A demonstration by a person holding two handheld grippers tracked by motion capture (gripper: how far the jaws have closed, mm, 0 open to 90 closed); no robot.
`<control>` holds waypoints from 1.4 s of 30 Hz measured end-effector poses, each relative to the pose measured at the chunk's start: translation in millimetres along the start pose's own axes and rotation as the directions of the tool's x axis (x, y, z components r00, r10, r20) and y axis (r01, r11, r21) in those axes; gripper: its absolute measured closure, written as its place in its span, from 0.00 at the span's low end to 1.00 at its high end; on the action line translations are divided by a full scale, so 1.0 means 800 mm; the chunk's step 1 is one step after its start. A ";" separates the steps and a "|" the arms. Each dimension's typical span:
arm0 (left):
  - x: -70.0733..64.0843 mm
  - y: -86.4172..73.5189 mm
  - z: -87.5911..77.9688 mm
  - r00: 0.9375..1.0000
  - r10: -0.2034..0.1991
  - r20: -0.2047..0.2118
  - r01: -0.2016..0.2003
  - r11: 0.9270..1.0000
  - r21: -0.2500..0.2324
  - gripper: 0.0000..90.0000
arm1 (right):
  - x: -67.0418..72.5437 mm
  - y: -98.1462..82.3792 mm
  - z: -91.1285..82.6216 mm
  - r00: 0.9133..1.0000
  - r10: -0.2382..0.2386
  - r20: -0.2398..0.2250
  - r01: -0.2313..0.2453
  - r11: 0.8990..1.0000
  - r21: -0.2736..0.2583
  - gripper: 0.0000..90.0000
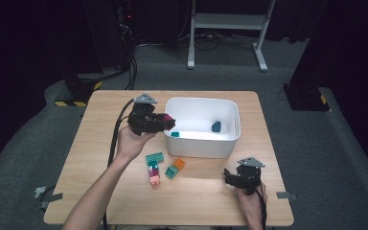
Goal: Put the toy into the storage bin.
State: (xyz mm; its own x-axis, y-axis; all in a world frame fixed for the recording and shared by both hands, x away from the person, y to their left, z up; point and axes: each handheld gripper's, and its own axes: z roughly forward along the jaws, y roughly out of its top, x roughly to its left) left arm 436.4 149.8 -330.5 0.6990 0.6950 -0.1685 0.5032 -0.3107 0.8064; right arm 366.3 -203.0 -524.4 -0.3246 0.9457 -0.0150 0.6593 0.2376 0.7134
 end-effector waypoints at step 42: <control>-0.011 0.025 0.060 1.000 0.018 -0.019 -0.017 0.998 0.053 0.46 | 0.000 0.000 0.000 1.000 0.001 0.000 -0.001 1.000 0.000 0.19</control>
State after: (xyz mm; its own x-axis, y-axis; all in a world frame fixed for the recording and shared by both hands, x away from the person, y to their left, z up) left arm 464.5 106.1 -340.4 0.6982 0.7013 -0.1437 0.5179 -0.3563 0.7777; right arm 366.0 -202.9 -524.4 -0.3237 0.9460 -0.0144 0.6595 0.2365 0.7135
